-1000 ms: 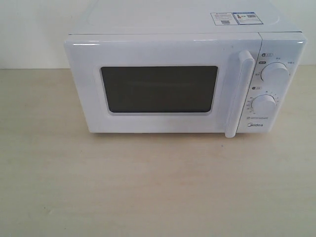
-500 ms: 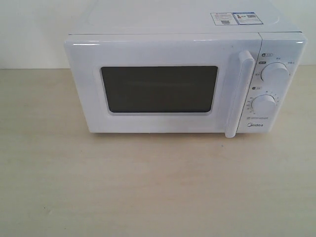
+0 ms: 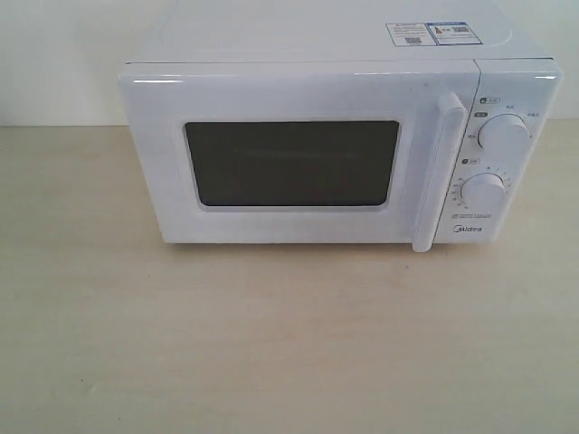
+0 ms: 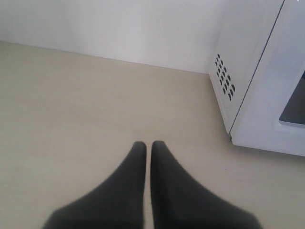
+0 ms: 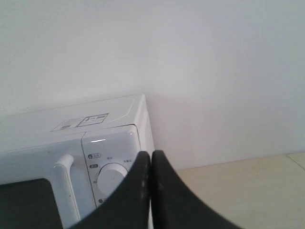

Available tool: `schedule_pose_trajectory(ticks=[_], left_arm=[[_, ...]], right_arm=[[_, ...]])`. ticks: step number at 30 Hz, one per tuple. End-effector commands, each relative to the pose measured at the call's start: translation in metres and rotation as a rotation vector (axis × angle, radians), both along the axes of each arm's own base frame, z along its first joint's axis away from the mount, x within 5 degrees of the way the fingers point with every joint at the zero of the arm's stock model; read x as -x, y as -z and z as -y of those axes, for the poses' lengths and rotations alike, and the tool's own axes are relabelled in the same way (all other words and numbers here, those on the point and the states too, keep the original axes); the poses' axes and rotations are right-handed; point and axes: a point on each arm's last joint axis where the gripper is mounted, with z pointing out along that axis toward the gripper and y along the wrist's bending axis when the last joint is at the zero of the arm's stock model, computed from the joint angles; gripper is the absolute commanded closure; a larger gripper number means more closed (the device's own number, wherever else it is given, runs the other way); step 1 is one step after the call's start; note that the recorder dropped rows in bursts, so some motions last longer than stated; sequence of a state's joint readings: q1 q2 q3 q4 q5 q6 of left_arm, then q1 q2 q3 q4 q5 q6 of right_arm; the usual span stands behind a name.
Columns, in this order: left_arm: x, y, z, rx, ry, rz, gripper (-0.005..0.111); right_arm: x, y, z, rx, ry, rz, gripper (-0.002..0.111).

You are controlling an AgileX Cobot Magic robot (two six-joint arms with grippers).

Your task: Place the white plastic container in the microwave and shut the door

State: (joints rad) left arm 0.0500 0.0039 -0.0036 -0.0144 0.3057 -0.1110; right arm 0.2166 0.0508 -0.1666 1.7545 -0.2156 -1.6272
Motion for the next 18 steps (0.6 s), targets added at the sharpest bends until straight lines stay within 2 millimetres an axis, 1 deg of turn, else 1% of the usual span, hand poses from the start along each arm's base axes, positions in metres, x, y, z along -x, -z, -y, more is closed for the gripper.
schedule_pose_trajectory(ticks=[1, 10, 14, 18], left_arm=[[0.0001, 0.0007, -0.0003, 0.005, -0.006, 0.004, 0.102], [0.0001, 0.0007, -0.0003, 0.005, -0.006, 0.004, 0.102], [0.0002, 0.0009, -0.0003, 0.005, -0.006, 0.001, 0.102], [0.0002, 0.0009, -0.0003, 0.005, -0.006, 0.001, 0.102]], right_arm=[[0.003, 0.0136, 0.0017, -0.035, 0.038, 0.008, 0.108], [0.003, 0.0132, -0.0002, -0.053, 0.015, 0.012, 0.108], [0.003, 0.013, -0.0011, -0.1, -0.003, 0.014, 0.108], [0.0031, 0.0125, -0.0035, -0.086, -0.028, 0.019, 0.108]])
